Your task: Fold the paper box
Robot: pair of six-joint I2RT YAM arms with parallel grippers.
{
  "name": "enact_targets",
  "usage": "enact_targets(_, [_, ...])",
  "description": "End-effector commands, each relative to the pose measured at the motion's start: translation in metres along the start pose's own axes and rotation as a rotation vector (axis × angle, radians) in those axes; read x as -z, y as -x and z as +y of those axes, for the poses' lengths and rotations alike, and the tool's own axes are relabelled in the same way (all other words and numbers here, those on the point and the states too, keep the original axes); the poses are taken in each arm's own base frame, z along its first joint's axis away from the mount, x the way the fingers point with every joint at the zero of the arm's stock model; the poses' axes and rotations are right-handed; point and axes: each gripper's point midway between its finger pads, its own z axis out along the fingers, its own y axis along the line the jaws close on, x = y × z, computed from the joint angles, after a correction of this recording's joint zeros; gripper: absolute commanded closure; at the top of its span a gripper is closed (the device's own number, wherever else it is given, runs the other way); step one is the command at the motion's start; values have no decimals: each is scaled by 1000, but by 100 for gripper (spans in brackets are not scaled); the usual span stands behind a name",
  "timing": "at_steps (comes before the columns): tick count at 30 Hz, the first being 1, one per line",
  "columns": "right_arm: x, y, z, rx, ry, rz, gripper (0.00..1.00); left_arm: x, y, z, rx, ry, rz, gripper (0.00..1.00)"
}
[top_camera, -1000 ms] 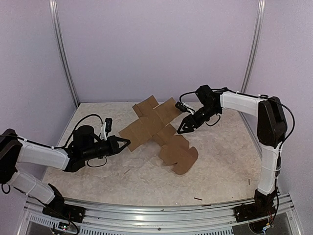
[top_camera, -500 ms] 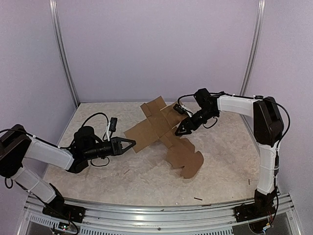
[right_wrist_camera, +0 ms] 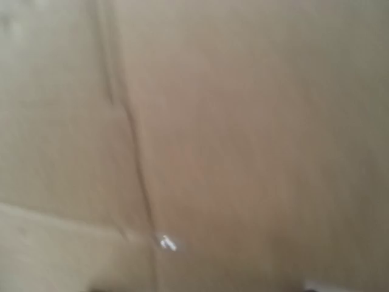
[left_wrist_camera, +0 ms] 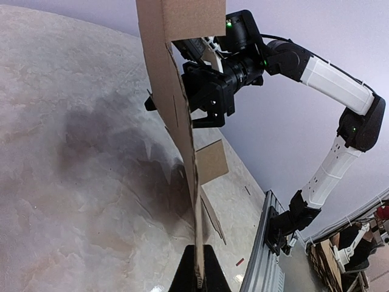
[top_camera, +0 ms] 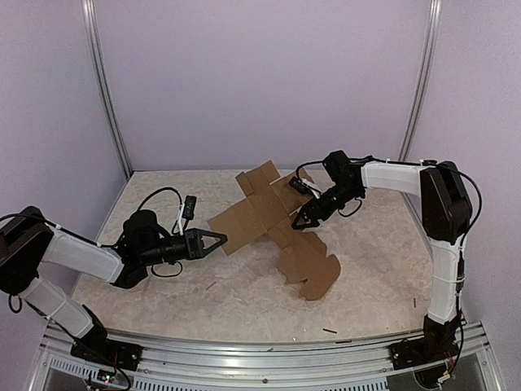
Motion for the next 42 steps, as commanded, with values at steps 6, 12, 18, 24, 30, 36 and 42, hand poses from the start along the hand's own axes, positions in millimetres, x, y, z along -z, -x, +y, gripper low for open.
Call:
enact_targets(6, [-5,2,23,-12,154,-33,47,-3,-3,12,0,43,-2,100])
enact_targets(12, [-7,-6,8,-62,59,-8,70,-6,-1,28,41,120,-14,100])
enact_targets(18, [-3,-9,-11,-83,-67,14,71,-6,-1,44,79,210,-18,100])
enact_targets(24, [-4,-9,-5,-99,-31,8,70,-6,-2,61,112,316,4,100])
enact_targets(30, [-6,-12,-4,-116,-22,16,69,-8,-14,87,174,440,64,100])
enact_targets(36, [-3,-19,-11,-138,-76,45,65,-11,-27,106,254,510,123,100])
enact_targets(42, [2,-20,-12,-148,-107,47,64,-16,-37,114,293,525,181,100])
